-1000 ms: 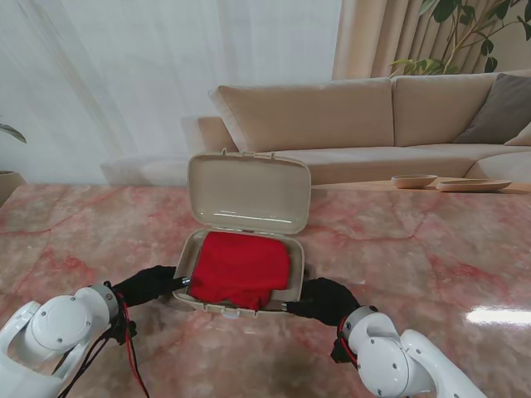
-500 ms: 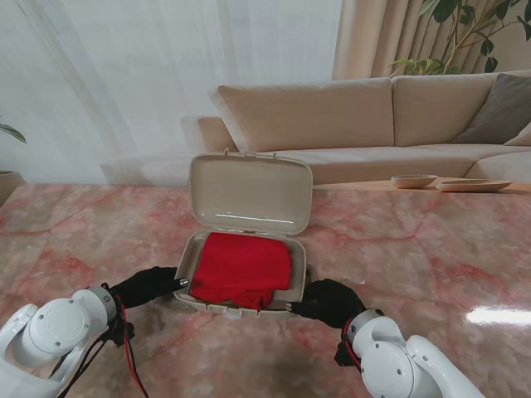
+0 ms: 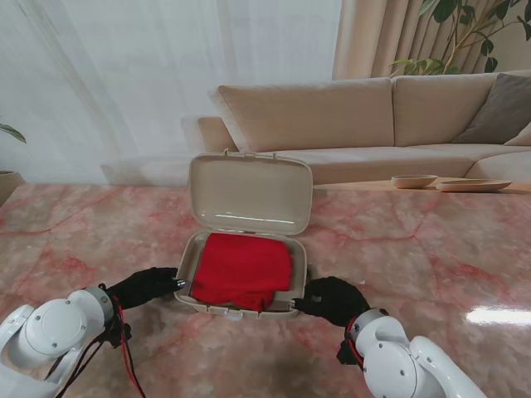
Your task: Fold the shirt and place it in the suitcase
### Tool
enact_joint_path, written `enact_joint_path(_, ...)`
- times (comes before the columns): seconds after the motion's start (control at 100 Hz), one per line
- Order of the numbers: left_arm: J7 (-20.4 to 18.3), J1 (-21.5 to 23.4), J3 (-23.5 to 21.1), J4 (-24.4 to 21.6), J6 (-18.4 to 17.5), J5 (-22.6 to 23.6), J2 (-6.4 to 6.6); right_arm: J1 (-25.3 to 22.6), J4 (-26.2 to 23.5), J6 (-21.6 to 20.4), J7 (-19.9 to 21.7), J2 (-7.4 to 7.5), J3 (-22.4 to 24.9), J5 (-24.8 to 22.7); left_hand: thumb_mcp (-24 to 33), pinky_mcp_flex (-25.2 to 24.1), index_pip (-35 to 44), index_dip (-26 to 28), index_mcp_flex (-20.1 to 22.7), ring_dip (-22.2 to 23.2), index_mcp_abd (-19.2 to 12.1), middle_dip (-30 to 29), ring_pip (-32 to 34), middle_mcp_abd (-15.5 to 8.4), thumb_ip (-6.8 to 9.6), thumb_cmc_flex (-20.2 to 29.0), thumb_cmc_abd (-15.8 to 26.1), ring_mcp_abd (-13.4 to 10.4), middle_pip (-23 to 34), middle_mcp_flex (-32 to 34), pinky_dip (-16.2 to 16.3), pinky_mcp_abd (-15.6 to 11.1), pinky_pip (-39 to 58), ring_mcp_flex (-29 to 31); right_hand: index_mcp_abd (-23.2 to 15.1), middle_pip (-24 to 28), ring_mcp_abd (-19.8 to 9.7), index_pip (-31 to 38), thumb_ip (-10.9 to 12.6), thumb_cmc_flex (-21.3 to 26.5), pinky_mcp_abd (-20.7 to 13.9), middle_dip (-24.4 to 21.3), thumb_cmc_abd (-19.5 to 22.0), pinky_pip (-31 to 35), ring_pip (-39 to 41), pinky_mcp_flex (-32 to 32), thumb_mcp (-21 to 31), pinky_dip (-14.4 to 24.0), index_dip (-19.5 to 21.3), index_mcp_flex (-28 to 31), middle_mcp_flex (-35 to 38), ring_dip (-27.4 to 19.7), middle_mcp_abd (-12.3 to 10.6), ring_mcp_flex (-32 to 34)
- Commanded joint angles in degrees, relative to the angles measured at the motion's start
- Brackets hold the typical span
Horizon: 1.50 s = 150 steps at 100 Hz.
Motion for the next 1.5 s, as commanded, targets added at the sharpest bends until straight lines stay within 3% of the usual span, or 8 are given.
enact_joint_path(0.0, -0.14, 0.87, -0.52, -0.76, 0.15, 0.58, 0.13, -0.93, -0.29, 0.75, 0.21, -0.28, 0.64, -0.12, -2.43, -0.12, 1.51, 1.22, -0.78, 0.20, -5.41, 0.62, -0.23, -0.99, 0.19, -2.55, 2.05, 2.12, -0.37, 1.35, 0.95, 0.54, 1.17, 0.61, -2.08, -0.82, 1.20, -0.48, 1.94, -0.64, 0.23, -0.38, 0.61, -0.15, -0.41, -0.27, -1.19, 0.82, 0.26, -0.87, 0.57, -1.46, -0.84, -1.50)
enact_joint_path(0.26, 1.09, 2.77, -2.93, -2.33, 0.67, 1.62, -0.16, -1.00, -1.29, 1.20, -2.03, -0.87, 3.06, -0.42, -2.42, 0.08, 1.80, 1.31, 0.03, 0.23, -5.30, 0.65, -0.21, -1.04, 0.19, -2.45, 1.76, 2.04, -0.31, 1.60, 1.13, 0.54, 1.20, 0.69, -2.27, -0.83, 1.11, -0.39, 1.90, -0.76, 0.34, -0.34, 0.21, -0.09, -0.27, -0.20, -1.10, 0.90, 0.28, -0.67, 0.87, -1.35, -0.91, -1.34)
enact_joint_path(0.42, 2.42, 3.95, -4.39, -3.41, 0.82, 2.12, -0.47, 0.04, -0.98, 1.00, -6.31, -1.83, 4.27, 0.43, -2.43, 0.09, 1.70, 1.27, -0.11, 0.23, -5.35, 0.64, -0.22, -1.01, 0.19, -2.46, 1.77, 2.05, -0.32, 1.66, 1.20, 0.54, 1.17, 0.77, -1.71, -0.42, 1.05, -0.65, 1.90, -0.77, 0.58, -0.02, -1.17, 0.40, 0.36, 0.30, -0.82, 1.13, 0.23, -1.43, 1.05, -1.03, -0.98, -0.76)
enact_joint_path(0.72, 6.48, 5.72, -6.22, -5.14, 0.03, 2.24, -1.39, 5.79, 1.93, -0.13, -14.18, -3.74, 6.12, 2.85, -2.41, 0.17, 1.72, 1.26, 0.06, 0.32, -5.29, 0.62, 0.07, -1.08, 0.21, -2.31, 1.52, 2.39, -0.29, 1.89, 1.21, 0.82, 1.00, 1.52, 0.11, -1.02, -0.16, -3.96, 2.57, 0.85, 0.79, -0.32, -9.09, -0.97, -0.07, -1.25, 3.08, 0.63, -0.56, -9.22, -7.04, -1.39, -0.76, -3.29)
enact_joint_path(0.9, 9.63, 6.20, -6.50, -5.34, -0.79, 2.06, -2.08, 10.21, 4.23, -0.78, -13.26, -3.71, 7.36, 3.83, -2.36, 0.38, 1.81, 1.28, 0.33, 0.38, -5.30, 0.67, 0.30, -1.12, 0.24, -2.02, 1.11, 2.37, -0.17, 2.31, 1.24, 1.02, 0.99, 1.68, -0.84, -1.01, -1.03, -4.90, 3.18, 3.18, 0.65, -0.97, -13.77, -2.36, -0.42, -2.77, 5.16, 0.34, -0.70, -11.30, -10.82, -1.69, -1.07, -5.23)
enact_joint_path(1.03, 10.68, 6.23, -6.47, -5.19, -0.95, 1.75, -2.33, 13.55, 6.00, -1.07, -11.46, -3.54, 7.15, 5.27, -2.37, 0.54, 1.94, 1.32, 0.64, 0.34, -5.19, 0.72, 0.37, -1.15, 0.26, -1.93, 0.97, 2.27, -0.14, 2.51, 1.20, 1.16, 0.92, 1.77, -2.57, -0.65, -1.63, -5.39, 2.39, 0.78, 0.41, -2.83, -16.53, -4.89, -1.13, -3.99, 11.80, 0.40, -0.51, -12.03, -13.23, -2.68, -1.03, -7.08)
enact_joint_path(1.19, 11.51, 6.30, -6.18, -5.29, -0.49, 1.26, -2.55, 17.70, 8.50, -0.21, -10.39, -3.89, 5.54, 10.17, -2.35, 0.61, 2.07, 1.36, 1.05, 0.29, -5.01, 0.74, 0.38, -1.15, 0.27, -1.83, 0.94, 2.21, -0.16, 2.59, 1.16, 1.20, 0.86, 1.86, -4.84, -1.64, -1.93, -5.18, 1.55, -0.72, 0.27, -3.53, -16.82, -6.38, -1.91, -5.34, 13.88, 0.21, -0.35, -12.43, -14.97, -3.02, -0.76, -8.95)
enact_joint_path(1.49, 12.26, 6.22, -5.87, -5.20, 0.00, 0.73, -2.75, 24.31, 13.77, 1.91, -11.23, -5.01, 1.67, 15.77, -2.38, 0.59, 2.09, 1.36, 1.15, 0.22, -5.13, 0.77, 0.36, -1.27, 0.26, -1.78, 0.90, 2.12, -0.14, 2.71, 1.04, 1.33, 0.72, 1.91, -4.53, -1.94, -2.00, -4.59, 1.02, -1.42, 0.28, -3.84, -16.60, -6.73, -1.85, -5.36, 14.63, 0.52, -0.30, -12.11, -15.07, -2.87, -0.73, -8.91)
